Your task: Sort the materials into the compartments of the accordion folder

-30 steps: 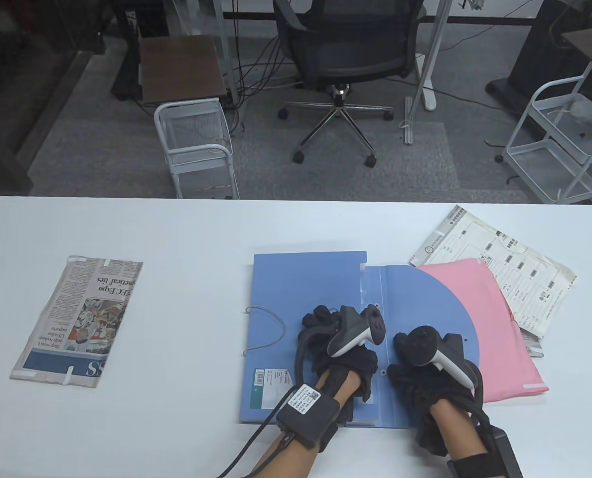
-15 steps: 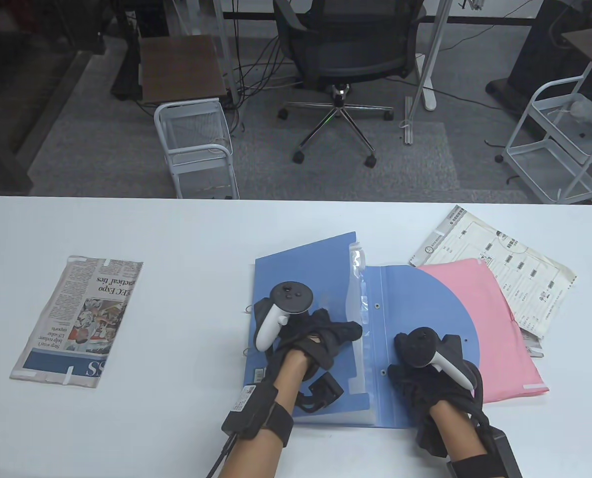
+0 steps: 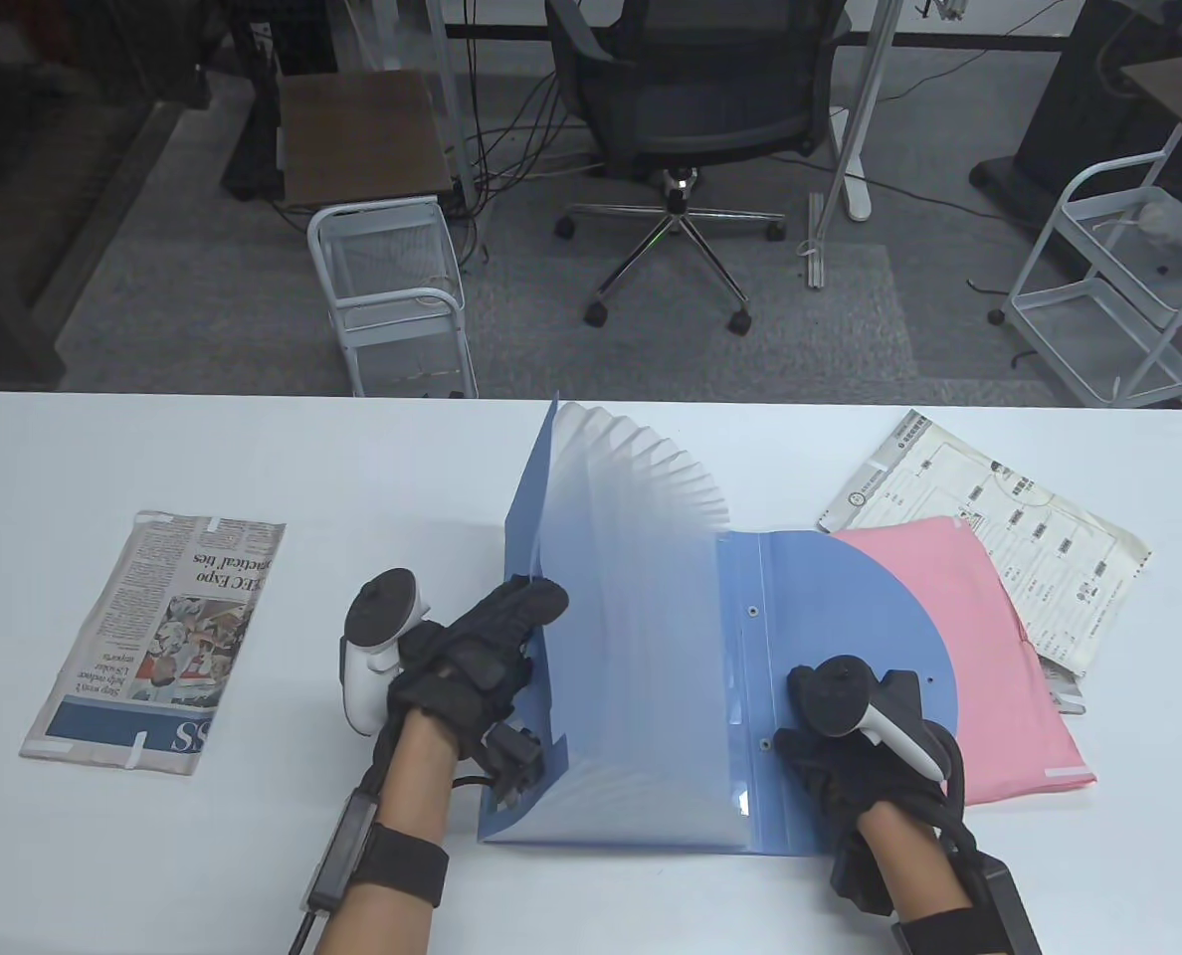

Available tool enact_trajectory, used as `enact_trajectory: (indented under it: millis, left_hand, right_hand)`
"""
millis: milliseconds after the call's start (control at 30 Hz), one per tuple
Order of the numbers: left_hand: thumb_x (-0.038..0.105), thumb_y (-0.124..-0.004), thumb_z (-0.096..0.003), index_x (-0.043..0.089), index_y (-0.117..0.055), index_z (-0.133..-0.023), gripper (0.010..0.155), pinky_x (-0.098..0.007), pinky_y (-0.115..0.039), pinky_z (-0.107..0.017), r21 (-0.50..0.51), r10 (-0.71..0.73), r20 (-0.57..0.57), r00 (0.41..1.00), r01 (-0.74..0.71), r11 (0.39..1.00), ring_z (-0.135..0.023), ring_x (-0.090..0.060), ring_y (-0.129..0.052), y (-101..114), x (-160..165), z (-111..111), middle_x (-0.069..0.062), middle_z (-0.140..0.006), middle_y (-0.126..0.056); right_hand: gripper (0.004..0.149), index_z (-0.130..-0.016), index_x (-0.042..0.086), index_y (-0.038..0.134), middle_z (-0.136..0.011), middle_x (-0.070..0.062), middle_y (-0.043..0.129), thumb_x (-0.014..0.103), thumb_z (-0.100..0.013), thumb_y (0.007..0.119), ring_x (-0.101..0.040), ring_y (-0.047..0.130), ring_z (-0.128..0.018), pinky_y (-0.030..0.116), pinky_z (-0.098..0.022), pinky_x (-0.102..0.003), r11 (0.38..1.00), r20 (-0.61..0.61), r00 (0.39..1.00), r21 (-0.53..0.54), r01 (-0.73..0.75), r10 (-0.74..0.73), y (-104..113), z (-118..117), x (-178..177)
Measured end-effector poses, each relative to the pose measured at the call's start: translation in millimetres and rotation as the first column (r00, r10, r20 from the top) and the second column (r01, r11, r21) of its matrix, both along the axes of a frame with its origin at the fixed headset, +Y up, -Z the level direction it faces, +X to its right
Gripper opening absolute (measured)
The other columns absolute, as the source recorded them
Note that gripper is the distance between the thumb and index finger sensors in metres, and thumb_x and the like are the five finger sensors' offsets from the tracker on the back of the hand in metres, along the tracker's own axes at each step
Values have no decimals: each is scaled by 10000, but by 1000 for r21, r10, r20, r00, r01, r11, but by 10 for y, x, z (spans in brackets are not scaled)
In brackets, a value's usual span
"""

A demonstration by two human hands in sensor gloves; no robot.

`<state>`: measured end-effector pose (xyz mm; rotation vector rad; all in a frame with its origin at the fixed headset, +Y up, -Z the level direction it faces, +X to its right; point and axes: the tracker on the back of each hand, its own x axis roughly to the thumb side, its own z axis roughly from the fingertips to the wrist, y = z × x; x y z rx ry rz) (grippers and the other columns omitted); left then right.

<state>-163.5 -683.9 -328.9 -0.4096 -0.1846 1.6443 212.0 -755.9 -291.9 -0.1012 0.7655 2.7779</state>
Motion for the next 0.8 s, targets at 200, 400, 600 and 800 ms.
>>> enact_trajectory:
  millis: [200,400,600,800]
  left_hand:
    - [646,-706,-595,90,-528,-1046,737,-807,-365,-617,31,182,-4,983,-181,983,-998,-716,-156,-174,-301,-19,-411,-1178,-71]
    - [651,-697,-597,83,-534,-1048,743,-804,-364,-618,33,292,30,956,-293,956,-1006,-711,-151,-287,-410,-53,-401,-1189,-77]
    - [638,-693,-601,75,-509,-1062,750,-797,-331,-625,26,372,78,925,-375,927,-1008,-697,-99,-372,-405,-76,-394,-1191,-42]
    - [631,-696,-603,74,-497,-1070,754,-792,-313,-628,25,373,100,922,-377,926,-1008,-683,-65,-379,-353,-77,-385,-1190,-22]
  right_hand:
    - [661,-1137,296,245,-1182,-245,82,487,-625,617,-624,147,-1002,353,-628,-835,1000,3,1000,0,-2,2,3,3,1]
    - [660,-1129,312,233,-1181,-225,66,500,-620,608,-606,133,-1009,346,-643,-824,1000,5,1000,-11,-10,11,8,4,7]
    - [685,-1128,297,208,-1161,-235,4,492,-618,621,-585,58,-1004,264,-662,-809,997,-17,1000,-72,-10,9,111,26,26]
    - [728,-1142,225,211,-1164,-259,16,486,-613,636,-580,49,-1007,222,-662,-801,993,-113,990,93,-73,83,611,180,-41]
